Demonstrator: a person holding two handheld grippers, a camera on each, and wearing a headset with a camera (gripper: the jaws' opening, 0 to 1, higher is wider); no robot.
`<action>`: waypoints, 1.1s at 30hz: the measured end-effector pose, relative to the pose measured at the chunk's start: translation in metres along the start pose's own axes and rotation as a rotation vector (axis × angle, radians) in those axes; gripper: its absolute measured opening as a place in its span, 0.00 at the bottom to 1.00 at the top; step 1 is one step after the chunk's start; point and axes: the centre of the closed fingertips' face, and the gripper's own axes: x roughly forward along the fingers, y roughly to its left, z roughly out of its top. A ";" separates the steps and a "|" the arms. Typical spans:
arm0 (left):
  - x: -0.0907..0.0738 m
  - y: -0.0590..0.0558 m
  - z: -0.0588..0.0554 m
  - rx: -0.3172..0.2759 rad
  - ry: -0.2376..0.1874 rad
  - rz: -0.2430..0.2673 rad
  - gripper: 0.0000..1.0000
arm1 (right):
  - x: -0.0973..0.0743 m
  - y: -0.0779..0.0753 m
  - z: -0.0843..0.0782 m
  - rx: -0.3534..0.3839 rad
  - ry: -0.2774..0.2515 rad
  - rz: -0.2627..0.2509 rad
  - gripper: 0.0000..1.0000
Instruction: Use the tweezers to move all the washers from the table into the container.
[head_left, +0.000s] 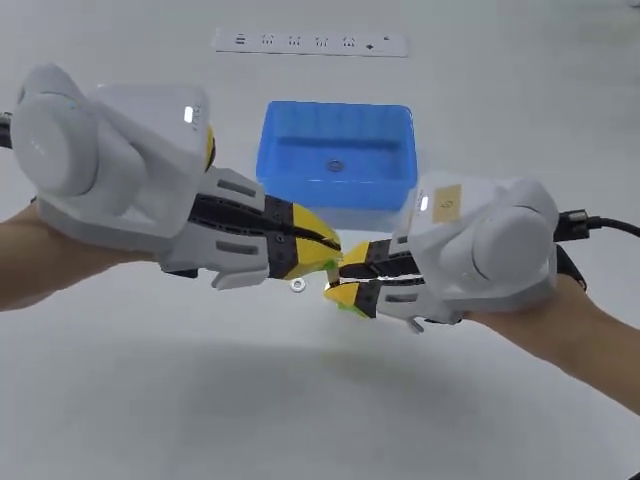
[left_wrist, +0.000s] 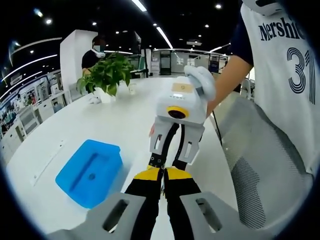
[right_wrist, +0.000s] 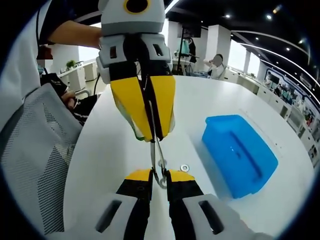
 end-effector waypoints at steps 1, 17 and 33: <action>0.000 0.000 0.000 -0.001 0.001 -0.001 0.06 | 0.000 0.000 0.000 0.001 0.000 0.000 0.12; 0.009 0.001 -0.005 -0.018 0.021 -0.008 0.06 | 0.006 0.000 -0.008 0.030 0.016 0.007 0.12; 0.010 0.001 -0.005 -0.029 0.029 -0.007 0.06 | -0.001 0.000 -0.001 0.033 0.000 0.010 0.11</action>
